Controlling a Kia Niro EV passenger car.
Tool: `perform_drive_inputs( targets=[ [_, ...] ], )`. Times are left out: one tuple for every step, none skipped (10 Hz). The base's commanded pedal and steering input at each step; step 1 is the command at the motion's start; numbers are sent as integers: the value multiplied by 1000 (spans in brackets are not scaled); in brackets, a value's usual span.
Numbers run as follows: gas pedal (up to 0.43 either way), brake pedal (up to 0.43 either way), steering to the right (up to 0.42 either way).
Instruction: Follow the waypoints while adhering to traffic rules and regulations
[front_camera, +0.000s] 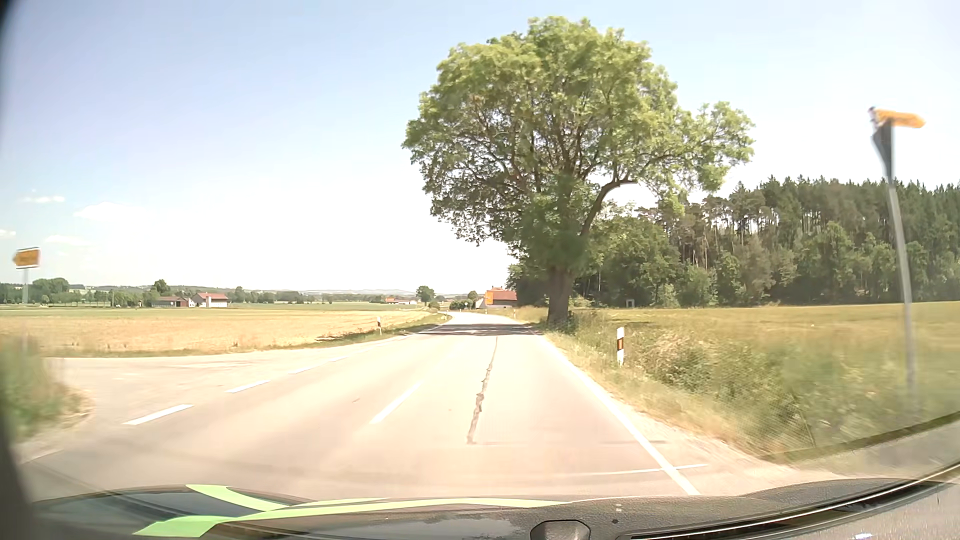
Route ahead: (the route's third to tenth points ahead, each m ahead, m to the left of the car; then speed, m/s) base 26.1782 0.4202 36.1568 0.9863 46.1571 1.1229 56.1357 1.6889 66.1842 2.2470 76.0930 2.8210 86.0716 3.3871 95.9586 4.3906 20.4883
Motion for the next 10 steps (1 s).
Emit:
perform_drive_inputs(
  targets=[
    [157, 0, -8],
    [118, 0, -9],
    [110, 0, -9],
    [98, 0, -8],
    [98, 0, -8],
    [110, 0, -7],
    [118, 0, -8],
    [130, 0, -7],
    [130, 0, -7],
    [130, 0, -7]
  ],
)
